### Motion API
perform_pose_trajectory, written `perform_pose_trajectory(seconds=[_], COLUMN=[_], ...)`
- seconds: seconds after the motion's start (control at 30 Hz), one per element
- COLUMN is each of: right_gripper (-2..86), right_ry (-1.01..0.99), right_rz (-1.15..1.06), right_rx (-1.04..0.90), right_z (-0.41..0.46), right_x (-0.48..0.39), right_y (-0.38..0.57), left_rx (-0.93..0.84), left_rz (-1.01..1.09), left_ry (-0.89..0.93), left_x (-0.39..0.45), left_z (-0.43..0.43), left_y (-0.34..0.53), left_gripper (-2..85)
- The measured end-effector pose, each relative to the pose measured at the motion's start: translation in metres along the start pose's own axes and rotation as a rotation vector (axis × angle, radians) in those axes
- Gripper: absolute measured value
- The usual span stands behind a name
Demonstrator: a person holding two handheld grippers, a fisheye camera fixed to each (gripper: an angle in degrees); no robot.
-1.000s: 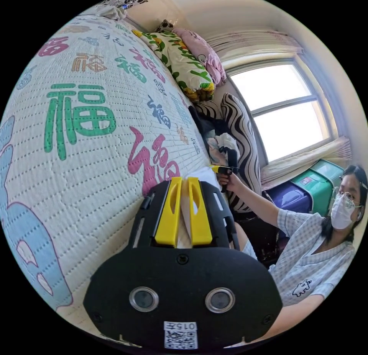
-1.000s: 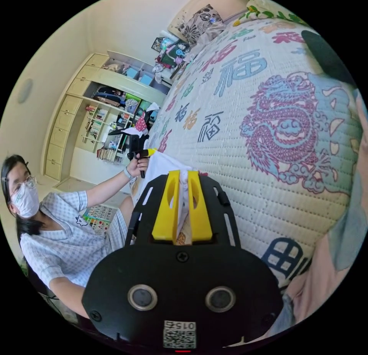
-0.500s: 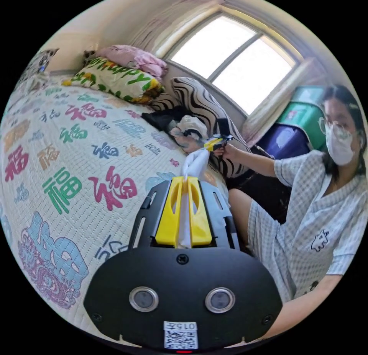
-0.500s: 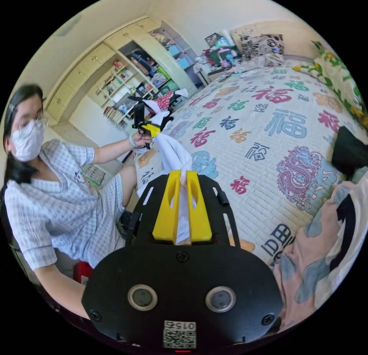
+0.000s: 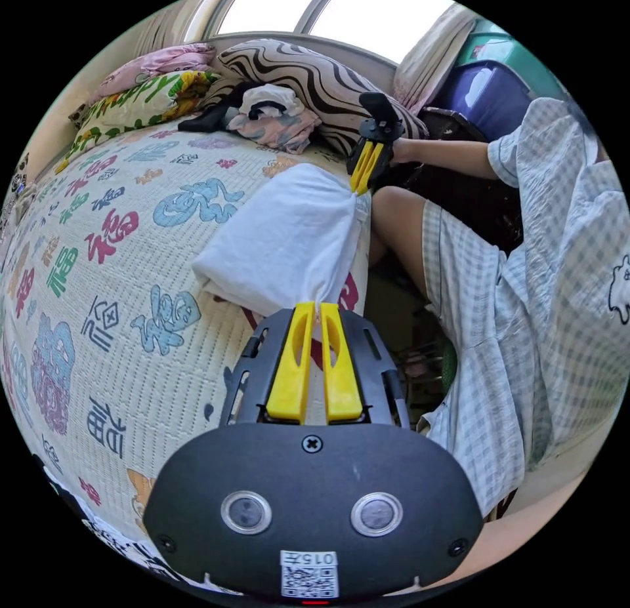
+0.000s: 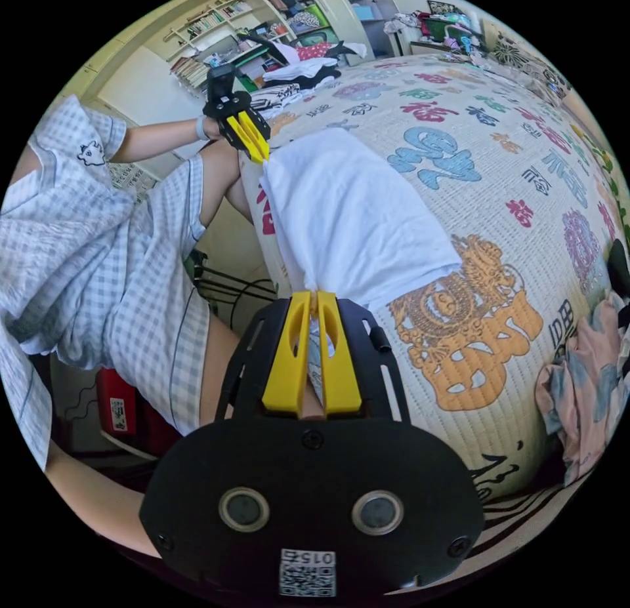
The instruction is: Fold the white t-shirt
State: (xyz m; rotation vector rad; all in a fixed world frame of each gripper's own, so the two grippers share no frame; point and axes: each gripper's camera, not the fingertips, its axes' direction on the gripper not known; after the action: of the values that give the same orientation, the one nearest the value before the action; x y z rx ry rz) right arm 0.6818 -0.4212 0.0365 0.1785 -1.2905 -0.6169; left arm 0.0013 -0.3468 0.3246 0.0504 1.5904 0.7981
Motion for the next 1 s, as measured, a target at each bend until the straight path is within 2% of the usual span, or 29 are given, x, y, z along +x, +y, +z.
perform_pose_trajectory(seconds=[0.4,0.47,0.6,0.7,0.83,0.87,0.93,1.0], right_gripper=[1.1,2.2,4.8,5.2,3.7,2.9,1.1,0.2], right_ry=[0.029,0.029,-0.019,-0.021,-0.003,-0.025,-0.084,-0.111], right_rz=[0.037,0.076,0.175,0.247,0.286,0.290,0.298,0.297], right_rx=[0.002,-0.013,-0.024,0.037,0.289,0.357,0.373,0.257], right_z=[0.029,0.037,0.040,0.027,0.000,-0.002,0.005,0.023], right_x=[-0.033,-0.032,-0.027,-0.028,-0.029,-0.024,-0.013,-0.004], right_y=[0.017,0.018,0.024,0.038,0.046,0.044,0.037,0.028], left_rx=[0.009,-0.009,-0.152,-0.053,0.199,0.218,0.208,0.130], left_rz=[-0.017,-0.034,-0.095,-0.139,-0.210,-0.218,-0.257,-0.280], left_ry=[-0.027,-0.041,-0.044,-0.018,-0.047,-0.048,0.001,0.047], left_x=[0.031,0.030,0.030,0.031,0.021,0.017,-0.002,-0.014], left_z=[0.009,0.015,0.027,0.003,-0.033,-0.032,-0.016,0.005], left_y=[0.014,0.017,0.025,0.036,0.026,0.023,0.012,0.011], left_gripper=[-0.5,-0.6,-0.8,-0.8,-0.8,-0.8,-0.8,-0.8])
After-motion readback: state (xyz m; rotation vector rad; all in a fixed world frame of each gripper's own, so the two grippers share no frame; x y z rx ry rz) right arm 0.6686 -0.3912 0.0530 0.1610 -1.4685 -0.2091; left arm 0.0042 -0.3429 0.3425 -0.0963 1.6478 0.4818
